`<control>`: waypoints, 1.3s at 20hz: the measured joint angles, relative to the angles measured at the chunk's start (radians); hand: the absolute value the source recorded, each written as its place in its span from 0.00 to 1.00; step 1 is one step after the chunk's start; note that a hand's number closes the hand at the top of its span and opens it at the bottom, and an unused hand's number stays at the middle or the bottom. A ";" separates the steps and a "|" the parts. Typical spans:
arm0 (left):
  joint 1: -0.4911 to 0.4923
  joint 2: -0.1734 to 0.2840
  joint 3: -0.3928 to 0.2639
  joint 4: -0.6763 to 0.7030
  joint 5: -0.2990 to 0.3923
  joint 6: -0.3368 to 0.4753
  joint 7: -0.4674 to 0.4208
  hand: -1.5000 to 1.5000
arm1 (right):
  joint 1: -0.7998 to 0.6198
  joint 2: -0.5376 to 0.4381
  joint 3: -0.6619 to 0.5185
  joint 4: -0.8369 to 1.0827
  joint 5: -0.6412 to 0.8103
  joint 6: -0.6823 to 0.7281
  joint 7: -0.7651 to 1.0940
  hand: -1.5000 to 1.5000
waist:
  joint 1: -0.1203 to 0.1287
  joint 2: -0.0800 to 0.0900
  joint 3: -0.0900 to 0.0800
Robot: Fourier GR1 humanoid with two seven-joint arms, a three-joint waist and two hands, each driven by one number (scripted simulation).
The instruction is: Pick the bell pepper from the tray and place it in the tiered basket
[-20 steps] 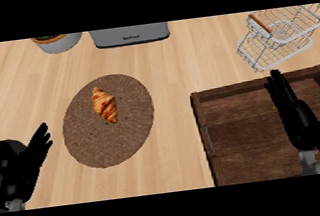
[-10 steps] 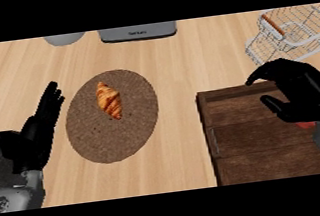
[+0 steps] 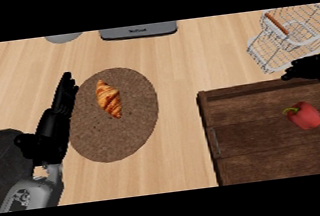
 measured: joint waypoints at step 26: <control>0.005 -0.076 -0.036 0.031 -0.079 0.087 -0.032 0.50 | -0.121 -0.194 -0.435 -0.727 0.617 0.139 0.044 0.00 | -0.033 -0.008 0.003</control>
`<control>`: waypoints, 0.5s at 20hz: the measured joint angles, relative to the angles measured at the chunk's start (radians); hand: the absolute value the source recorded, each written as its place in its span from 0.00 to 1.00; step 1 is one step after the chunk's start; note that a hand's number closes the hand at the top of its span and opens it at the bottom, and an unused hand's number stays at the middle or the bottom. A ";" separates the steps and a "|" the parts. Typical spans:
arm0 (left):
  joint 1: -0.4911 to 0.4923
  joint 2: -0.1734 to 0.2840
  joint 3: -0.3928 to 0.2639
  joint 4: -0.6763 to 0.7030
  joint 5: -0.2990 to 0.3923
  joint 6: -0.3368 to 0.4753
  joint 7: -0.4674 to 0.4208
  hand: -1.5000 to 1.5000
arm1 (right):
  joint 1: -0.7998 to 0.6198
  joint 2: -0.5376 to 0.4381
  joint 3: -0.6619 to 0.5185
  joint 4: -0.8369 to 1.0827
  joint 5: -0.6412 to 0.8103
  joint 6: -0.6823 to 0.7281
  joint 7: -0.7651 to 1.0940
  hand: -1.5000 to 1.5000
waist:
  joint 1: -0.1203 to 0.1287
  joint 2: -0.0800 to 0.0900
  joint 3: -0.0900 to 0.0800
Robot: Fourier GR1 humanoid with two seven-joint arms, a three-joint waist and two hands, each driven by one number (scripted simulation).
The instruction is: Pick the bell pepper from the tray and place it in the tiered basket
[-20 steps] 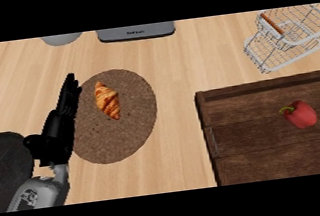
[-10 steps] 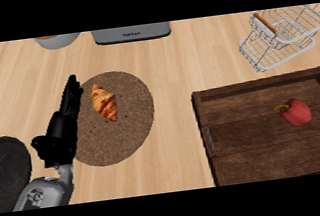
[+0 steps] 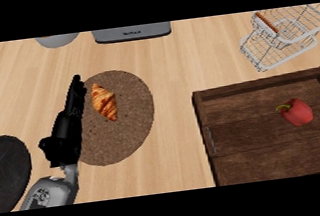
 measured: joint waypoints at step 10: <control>-0.030 -0.012 -0.004 0.010 -0.011 -0.003 0.013 0.50 | 0.113 0.000 0.032 -0.174 0.203 -0.013 -0.023 0.00 | 0.015 0.003 -0.001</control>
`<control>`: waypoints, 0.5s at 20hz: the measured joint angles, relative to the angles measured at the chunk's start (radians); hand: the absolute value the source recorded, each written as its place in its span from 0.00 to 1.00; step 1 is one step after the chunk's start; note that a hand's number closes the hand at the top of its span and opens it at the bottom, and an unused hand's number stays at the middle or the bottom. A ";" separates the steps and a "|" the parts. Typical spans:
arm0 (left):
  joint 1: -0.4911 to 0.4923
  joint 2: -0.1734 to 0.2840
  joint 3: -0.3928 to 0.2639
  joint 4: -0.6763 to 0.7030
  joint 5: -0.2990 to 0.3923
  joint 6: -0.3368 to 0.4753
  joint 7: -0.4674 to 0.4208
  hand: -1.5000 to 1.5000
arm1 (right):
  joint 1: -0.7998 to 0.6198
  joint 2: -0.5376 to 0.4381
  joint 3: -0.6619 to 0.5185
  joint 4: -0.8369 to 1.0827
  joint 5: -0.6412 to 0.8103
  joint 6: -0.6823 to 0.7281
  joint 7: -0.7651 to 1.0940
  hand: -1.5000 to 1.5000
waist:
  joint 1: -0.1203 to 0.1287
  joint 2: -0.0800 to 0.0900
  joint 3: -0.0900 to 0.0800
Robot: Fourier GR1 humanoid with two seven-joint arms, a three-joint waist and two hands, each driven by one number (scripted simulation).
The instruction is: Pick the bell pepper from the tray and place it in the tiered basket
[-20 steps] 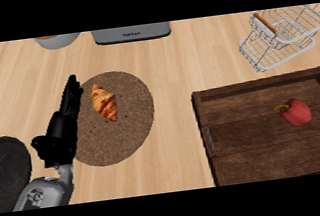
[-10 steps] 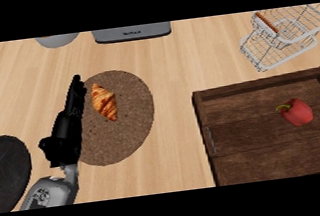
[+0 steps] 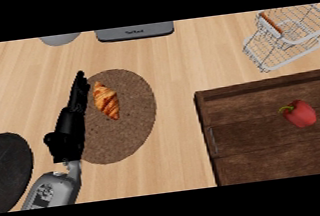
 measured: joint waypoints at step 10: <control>0.014 -0.011 -0.007 -0.004 -0.004 -0.005 -0.006 0.50 | 0.085 -0.058 0.056 -0.053 0.238 -0.082 -0.104 0.00 | 0.011 0.001 0.001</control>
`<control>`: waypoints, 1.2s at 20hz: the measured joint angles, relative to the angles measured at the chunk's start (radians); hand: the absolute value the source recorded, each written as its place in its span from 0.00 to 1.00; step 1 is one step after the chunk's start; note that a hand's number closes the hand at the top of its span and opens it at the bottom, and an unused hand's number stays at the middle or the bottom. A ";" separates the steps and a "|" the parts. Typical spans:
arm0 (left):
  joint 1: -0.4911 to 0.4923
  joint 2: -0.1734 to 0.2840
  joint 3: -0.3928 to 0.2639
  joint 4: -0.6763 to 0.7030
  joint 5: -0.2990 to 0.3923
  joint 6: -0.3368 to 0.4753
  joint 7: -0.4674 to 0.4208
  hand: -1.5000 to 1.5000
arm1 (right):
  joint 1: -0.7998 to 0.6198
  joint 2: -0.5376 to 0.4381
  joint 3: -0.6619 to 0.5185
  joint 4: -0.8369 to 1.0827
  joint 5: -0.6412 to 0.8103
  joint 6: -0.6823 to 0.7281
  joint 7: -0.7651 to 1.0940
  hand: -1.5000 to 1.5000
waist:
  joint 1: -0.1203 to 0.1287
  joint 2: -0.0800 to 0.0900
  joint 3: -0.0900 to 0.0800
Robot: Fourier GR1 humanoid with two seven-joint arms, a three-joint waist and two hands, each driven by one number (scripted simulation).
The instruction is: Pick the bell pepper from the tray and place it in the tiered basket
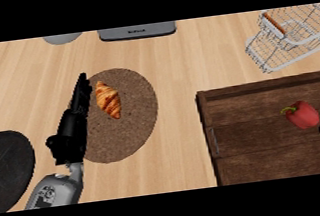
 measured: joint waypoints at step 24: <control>0.021 0.003 0.030 -0.011 -0.016 -0.028 0.008 0.50 | 0.199 -0.099 0.270 0.584 0.702 -0.867 -0.771 0.00 | -0.013 -0.010 -0.009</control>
